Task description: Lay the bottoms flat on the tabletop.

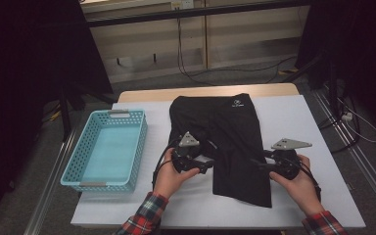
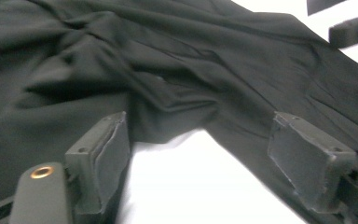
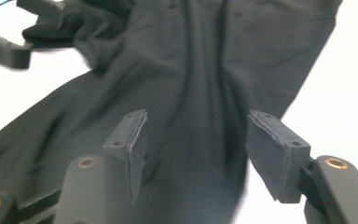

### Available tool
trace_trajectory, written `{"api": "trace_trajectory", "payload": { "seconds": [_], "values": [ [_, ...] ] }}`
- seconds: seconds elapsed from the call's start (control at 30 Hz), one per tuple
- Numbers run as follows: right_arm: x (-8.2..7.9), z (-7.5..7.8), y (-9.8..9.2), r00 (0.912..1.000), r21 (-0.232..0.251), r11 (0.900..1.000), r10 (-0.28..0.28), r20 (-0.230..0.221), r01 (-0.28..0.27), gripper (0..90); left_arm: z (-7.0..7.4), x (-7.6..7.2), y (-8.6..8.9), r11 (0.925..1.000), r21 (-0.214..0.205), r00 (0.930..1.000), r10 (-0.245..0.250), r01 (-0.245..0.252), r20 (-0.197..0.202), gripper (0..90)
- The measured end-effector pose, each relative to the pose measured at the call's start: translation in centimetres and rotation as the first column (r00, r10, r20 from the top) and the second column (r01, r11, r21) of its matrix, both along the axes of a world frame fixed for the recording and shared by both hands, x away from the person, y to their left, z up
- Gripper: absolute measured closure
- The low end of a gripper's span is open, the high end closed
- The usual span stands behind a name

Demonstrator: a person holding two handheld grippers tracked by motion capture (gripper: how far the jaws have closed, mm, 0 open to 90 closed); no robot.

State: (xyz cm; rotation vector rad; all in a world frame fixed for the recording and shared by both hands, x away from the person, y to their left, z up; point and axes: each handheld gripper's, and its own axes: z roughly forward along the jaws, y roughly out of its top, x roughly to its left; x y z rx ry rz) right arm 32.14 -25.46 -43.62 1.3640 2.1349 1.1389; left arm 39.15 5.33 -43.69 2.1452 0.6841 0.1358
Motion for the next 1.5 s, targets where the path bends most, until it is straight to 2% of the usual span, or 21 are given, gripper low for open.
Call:
{"api": "trace_trajectory", "payload": {
  "seconds": [0.17, 0.33, 0.43, 0.63, 0.73, 0.8, 0.9, 1.0, 1.07, 1.13, 1.2, 1.27, 1.5],
  "values": [
    [0.2, -0.4, -0.7, 0.9982, -0.003, 0.9982, -0.060, 0.005, 0.060, 26.3, -0.8, -0.5, -0.6, 0.9996, 0.006, 0.9996, -0.028, 0.028, 0.008, 31.1],
    [0.4, -0.5, -0.7, 0.9974, -0.010, 0.9974, -0.072, 0.009, 0.072, 24.8, -1.2, -0.6, -0.7, 0.9988, 0.029, 0.9992, -0.041, 0.040, 0.005, 35.0],
    [0.5, -0.6, -0.8, 0.9960, -0.019, 0.9958, -0.089, 0.009, 0.089, 22.0, -1.5, -0.7, -0.9, 0.9987, 0.027, 0.9991, -0.043, 0.043, -0.002, 35.7],
    [0.7, -0.7, -1.2, 0.9930, -0.025, 0.9927, -0.118, 0.005, 0.118, 24.0, -1.9, -1.0, -1.5, 0.9962, 0.050, 0.9973, -0.070, 0.071, -0.020, 38.6],
    [0.8, -0.8, -1.2, 0.9926, -0.031, 0.9921, -0.122, -0.005, 0.122, 29.1, -1.9, -1.1, -1.6, 0.9962, 0.057, 0.9977, -0.065, 0.066, -0.019, 40.1],
    [0.9, -0.9, -1.3, 0.9918, -0.039, 0.9912, -0.127, -0.009, 0.127, 29.1, -1.9, -1.1, -1.6, 0.9962, 0.057, 0.9976, -0.065, 0.066, -0.023, 42.2],
    [1.0, -0.9, -1.6, 0.9909, -0.034, 0.9903, -0.135, -0.006, 0.134, 29.1, -1.6, -1.4, -1.7, 0.9943, 0.084, 0.9977, -0.064, 0.066, -0.024, 53.0],
    [0.9, -0.9, -1.8, 0.9907, -0.032, 0.9903, -0.136, -0.009, 0.136, 29.3, -1.6, -1.4, -1.7, 0.9921, 0.084, 0.9953, -0.090, 0.093, -0.034, 58.8],
    [0.9, -0.9, -1.8, 0.9907, -0.032, 0.9903, -0.136, -0.011, 0.135, 29.9, -1.5, -1.4, -1.6, 0.9919, 0.084, 0.9948, -0.092, 0.095, -0.043, 68.7],
    [0.7, -0.9, -1.8, 0.9914, -0.032, 0.9911, -0.130, -0.018, 0.129, 30.1, -1.5, -1.4, -1.4, 0.9910, 0.075, 0.9919, -0.106, 0.111, -0.070, 74.3],
    [0.6, -0.9, -1.9, 0.9917, -0.033, 0.9913, -0.128, -0.016, 0.127, 30.1, -1.5, -1.5, -1.5, 0.9884, 0.060, 0.9856, -0.133, 0.139, -0.105, 86.9],
    [0.6, -0.8, -2.0, 0.9913, -0.032, 0.9910, -0.131, -0.016, 0.130, 30.1, -1.3, -1.7, -1.7, 0.9868, 0.081, 0.9867, -0.133, 0.141, -0.094, 88.1],
    [0.1, -0.9, -2.4, 0.9903, -0.014, 0.9909, -0.135, -0.035, 0.134, 30.2, -0.9, -2.6, -1.4, 0.9839, 0.094, 0.9835, -0.141, 0.152, -0.113, 90.0]
  ]
}}
